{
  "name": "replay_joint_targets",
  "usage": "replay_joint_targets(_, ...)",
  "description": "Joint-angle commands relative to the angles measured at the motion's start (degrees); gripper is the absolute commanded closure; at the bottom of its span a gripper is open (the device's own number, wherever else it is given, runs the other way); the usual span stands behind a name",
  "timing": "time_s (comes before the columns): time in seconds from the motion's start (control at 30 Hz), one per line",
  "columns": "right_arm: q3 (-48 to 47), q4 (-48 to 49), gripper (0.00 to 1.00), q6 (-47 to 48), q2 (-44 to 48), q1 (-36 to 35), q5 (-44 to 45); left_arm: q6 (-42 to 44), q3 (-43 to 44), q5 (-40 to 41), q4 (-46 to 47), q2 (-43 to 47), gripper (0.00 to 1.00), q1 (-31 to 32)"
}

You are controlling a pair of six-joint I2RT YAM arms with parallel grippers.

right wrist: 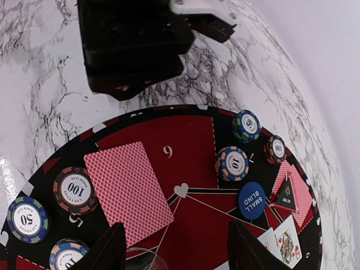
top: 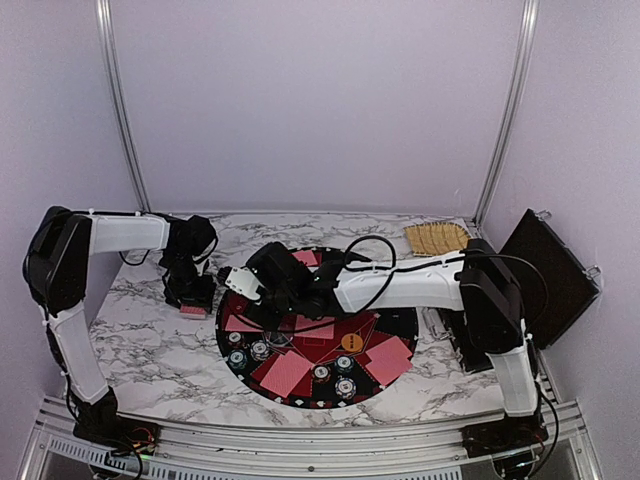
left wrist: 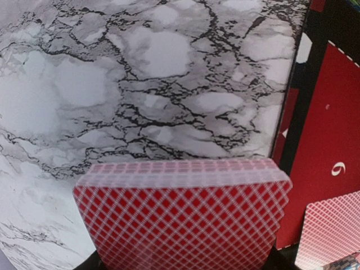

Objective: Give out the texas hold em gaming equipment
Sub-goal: Pass from the left arm to the right

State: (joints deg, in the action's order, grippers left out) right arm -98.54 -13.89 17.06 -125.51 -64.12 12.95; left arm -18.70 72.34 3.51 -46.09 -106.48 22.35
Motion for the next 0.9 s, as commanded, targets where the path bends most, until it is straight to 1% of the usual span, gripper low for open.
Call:
replay_joint_targets(0.0, -0.52, -2.01, 0.40, -8.23, 4.37, 2.66, -4.57, -0.27, 1.86, -0.17, 1.31, -1.89, 0.63, -0.49)
replay_joint_targets(0.3, 3.79, -0.67, 0.41, -17.48, 8.08, 8.94, -10.80, -0.02, 5.25, -1.72, 1.08, -4.33, 0.63, -0.43)
replay_joint_targets(0.4, 5.28, -0.19, 0.41, -21.18, 9.07, 11.37, -12.24, -0.22, 7.39, -2.15, 0.09, -4.52, 0.63, -0.07)
replay_joint_targets(0.47, 6.76, 0.33, 0.41, -24.91, 10.02, 14.14, -14.92, -0.26, 9.53, -2.15, -1.50, -4.72, 0.63, 0.99)
replay_joint_targets(0.6, 13.08, 3.48, 0.41, -32.51, 13.62, 20.32, -19.94, -0.55, 15.30, -1.81, -5.11, -6.34, 0.63, 5.26)
replay_joint_targets(0.7, 20.54, 7.50, 0.41, -38.11, 17.81, 25.25, -23.61, -1.57, 20.45, -0.96, -7.66, -8.95, 0.63, 8.98)
replay_joint_targets(0.77, 25.61, 11.24, 0.41, -40.71, 20.55, 27.90, -27.08, -2.43, 23.52, -0.72, -9.00, -10.72, 0.63, 11.59)
replay_joint_targets(0.87, 31.27, 13.21, 0.41, -43.02, 23.76, 30.30, -28.04, -4.67, 29.56, -0.57, -10.73, -14.11, 0.63, 15.38)
